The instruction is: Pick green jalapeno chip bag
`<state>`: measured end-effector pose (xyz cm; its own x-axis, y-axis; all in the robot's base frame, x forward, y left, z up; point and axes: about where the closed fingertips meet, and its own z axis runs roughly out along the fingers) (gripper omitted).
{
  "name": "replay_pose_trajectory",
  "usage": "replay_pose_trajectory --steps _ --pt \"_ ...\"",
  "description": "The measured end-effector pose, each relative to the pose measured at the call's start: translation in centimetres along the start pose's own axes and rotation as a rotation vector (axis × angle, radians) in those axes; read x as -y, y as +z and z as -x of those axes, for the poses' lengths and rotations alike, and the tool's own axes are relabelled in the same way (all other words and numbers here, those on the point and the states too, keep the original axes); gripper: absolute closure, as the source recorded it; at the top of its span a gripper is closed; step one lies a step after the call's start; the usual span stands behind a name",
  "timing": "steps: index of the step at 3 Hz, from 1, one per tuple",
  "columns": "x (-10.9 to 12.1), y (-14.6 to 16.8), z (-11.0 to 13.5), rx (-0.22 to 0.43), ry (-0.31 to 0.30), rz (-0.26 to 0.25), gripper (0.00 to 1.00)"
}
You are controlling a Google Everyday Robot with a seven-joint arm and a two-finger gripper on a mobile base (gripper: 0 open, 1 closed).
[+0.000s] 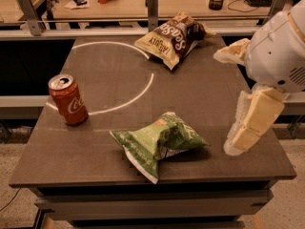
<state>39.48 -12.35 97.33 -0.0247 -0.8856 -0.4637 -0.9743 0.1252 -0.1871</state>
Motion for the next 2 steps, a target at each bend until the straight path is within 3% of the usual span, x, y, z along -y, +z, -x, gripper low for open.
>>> replay_pose_trajectory --steps 1,2 --pt "-1.6 3.1 3.1 -0.011 -0.117 -0.003 0.0" --pt "-1.7 6.7 4.4 -0.032 -0.205 -0.022 0.0"
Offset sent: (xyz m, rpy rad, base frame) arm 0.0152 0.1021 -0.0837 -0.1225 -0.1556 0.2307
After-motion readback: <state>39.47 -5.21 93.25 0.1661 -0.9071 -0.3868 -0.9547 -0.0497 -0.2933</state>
